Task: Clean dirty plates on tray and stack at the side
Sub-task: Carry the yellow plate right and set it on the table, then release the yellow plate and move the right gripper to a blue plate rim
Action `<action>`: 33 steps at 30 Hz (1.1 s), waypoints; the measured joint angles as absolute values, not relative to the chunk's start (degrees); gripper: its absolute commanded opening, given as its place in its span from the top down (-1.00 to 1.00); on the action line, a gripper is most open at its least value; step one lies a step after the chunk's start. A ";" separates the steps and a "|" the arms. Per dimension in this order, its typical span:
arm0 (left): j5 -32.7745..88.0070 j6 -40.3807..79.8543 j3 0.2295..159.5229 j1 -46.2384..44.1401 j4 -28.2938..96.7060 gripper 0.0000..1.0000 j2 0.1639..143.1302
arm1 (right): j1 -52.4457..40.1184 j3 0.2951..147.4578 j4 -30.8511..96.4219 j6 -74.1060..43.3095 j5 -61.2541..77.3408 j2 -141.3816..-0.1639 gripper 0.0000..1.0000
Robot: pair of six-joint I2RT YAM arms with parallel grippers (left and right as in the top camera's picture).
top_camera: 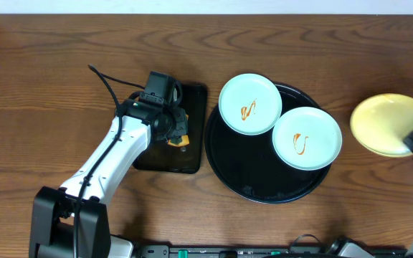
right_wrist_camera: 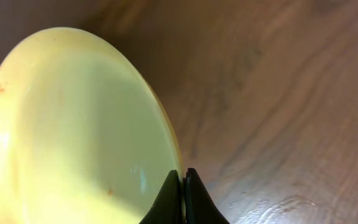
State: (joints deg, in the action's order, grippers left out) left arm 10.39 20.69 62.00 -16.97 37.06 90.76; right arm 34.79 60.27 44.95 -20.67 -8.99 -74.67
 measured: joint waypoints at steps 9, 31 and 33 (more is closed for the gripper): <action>10.39 20.69 62.00 -16.97 37.08 0.85 90.76 | 38.68 60.27 43.00 -21.04 -7.01 -86.13 0.98; 10.39 20.69 62.00 -16.97 37.08 0.85 90.76 | 26.22 60.27 43.83 -5.15 22.68 -90.87 0.35; 10.39 20.69 62.00 -16.97 37.12 0.85 90.76 | 23.09 60.27 44.93 -4.21 22.15 -90.87 0.31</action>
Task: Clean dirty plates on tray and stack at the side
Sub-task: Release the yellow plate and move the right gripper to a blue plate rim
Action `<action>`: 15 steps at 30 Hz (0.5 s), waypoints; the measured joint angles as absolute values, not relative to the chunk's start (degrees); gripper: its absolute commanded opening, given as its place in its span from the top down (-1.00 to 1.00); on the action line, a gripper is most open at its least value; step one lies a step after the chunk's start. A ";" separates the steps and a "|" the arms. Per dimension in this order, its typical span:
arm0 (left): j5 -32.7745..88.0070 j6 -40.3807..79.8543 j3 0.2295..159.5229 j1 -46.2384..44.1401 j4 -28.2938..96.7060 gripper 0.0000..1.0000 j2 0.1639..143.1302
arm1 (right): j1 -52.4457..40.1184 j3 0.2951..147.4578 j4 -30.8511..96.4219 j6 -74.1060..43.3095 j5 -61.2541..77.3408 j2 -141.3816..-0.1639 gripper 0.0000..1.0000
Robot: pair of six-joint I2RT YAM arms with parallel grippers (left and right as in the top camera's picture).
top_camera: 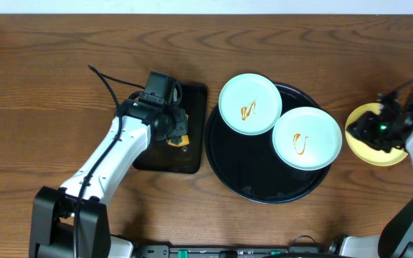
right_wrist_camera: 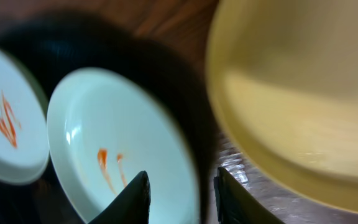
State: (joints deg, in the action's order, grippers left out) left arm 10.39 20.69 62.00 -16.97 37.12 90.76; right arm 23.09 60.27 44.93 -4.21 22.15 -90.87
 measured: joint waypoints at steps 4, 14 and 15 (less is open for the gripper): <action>10.39 20.69 62.00 -16.97 37.32 0.85 90.76 | 17.76 60.20 45.34 -3.68 17.93 -90.87 0.29; 10.39 20.69 62.00 -16.97 37.60 0.85 90.76 | 13.78 56.71 40.97 -6.94 8.01 -91.59 0.46; 10.39 20.69 62.00 -16.97 37.67 0.85 90.76 | 13.78 56.27 40.40 -7.01 7.97 -91.92 0.50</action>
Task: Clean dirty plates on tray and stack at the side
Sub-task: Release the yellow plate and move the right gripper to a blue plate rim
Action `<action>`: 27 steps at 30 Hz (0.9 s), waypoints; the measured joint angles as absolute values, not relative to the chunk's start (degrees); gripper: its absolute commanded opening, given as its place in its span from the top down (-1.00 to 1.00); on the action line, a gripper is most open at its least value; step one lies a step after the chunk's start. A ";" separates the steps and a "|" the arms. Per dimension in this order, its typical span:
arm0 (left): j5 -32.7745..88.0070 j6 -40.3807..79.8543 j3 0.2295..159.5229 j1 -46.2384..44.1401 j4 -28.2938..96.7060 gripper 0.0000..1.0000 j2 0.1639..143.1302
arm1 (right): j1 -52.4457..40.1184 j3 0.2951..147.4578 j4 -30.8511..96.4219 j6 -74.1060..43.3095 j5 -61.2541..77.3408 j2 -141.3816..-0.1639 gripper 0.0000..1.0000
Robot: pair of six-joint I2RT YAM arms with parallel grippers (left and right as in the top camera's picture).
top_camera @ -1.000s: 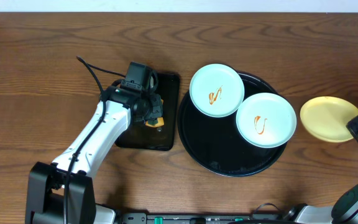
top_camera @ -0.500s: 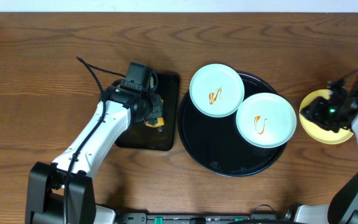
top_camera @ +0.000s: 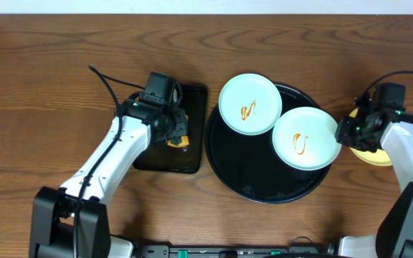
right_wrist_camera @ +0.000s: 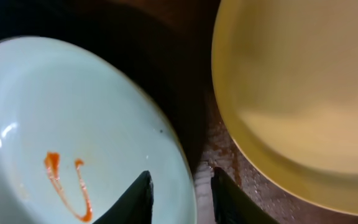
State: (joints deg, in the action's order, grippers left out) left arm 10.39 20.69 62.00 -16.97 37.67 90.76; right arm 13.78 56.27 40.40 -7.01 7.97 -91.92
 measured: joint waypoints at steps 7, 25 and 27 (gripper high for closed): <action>10.39 20.69 62.00 -16.97 37.89 0.84 90.76 | 13.78 52.31 36.77 -7.55 7.94 -93.19 0.90; 10.61 20.69 62.00 -16.97 37.93 0.85 90.76 | 13.26 51.46 46.72 -7.16 15.44 -83.31 0.98; 11.33 20.71 62.00 -16.97 37.89 0.85 90.76 | 12.40 51.46 48.86 -7.16 15.75 -82.39 0.98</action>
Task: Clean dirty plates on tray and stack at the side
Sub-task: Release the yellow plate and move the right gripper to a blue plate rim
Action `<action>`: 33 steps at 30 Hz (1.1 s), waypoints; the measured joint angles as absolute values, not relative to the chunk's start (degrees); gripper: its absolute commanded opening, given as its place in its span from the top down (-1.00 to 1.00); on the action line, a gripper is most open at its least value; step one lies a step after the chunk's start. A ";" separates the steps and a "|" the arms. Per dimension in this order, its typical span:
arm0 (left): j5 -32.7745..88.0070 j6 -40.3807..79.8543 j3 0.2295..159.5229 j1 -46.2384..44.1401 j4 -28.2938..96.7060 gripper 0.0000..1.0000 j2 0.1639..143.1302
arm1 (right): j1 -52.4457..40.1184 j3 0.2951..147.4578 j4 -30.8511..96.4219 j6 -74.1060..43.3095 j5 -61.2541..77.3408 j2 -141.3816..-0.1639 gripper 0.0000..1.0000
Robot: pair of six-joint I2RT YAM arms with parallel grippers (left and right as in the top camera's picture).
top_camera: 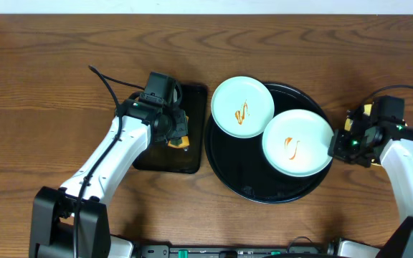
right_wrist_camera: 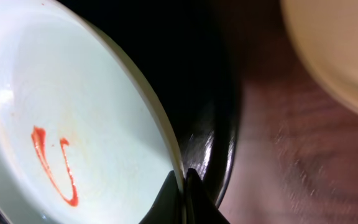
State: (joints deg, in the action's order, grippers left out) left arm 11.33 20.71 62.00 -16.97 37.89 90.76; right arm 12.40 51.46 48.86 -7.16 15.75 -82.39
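Observation:
Two pale plates streaked with orange sauce lie on the round black tray (top_camera: 249,188). My right gripper (right_wrist_camera: 184,177) is shut on the right rim of the nearer plate (right_wrist_camera: 73,112), at the tray's right edge; overhead that gripper (top_camera: 334,145) and plate (top_camera: 297,142) show the same grip. The second dirty plate (top_camera: 242,107) overlaps the tray's upper left rim and touches the first. A yellow plate (right_wrist_camera: 347,50) sits on the wood just right of the tray. My left gripper (top_camera: 176,131) rests over a yellow-orange sponge (top_camera: 182,142); its jaws are hidden.
A black rectangular mat (top_camera: 172,154) lies left of the tray under the left gripper. The left arm's cable (top_camera: 106,82) loops over the wood behind it. Bare brown table (top_camera: 49,107) surrounds everything.
My right gripper, then open around the near plate's right rim, is now shut on it. That plate has shifted left and pushed the second plate a little left too. The left arm is unchanged.
First my right gripper was shut on the yellow plate at the far right. Then it stood open beside that plate, which lay on the wood. After that it straddled the right dirty plate's rim, and now it grips that rim.

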 measured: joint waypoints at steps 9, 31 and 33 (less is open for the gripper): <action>18.83 20.75 62.00 -20.58 34.57 0.85 90.76 | 4.43 46.17 47.20 -8.29 16.38 -82.35 0.98; 17.63 30.44 62.00 -52.75 18.55 0.85 96.40 | -0.93 37.76 40.23 -13.13 16.86 -82.35 0.97; 17.52 32.47 62.00 -53.52 16.67 0.85 98.67 | -0.93 37.76 40.23 -13.21 16.88 -82.35 0.97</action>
State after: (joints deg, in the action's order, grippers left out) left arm 17.52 32.47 62.00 -53.52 16.67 98.67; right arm -0.93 37.76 40.23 -13.21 16.88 -82.35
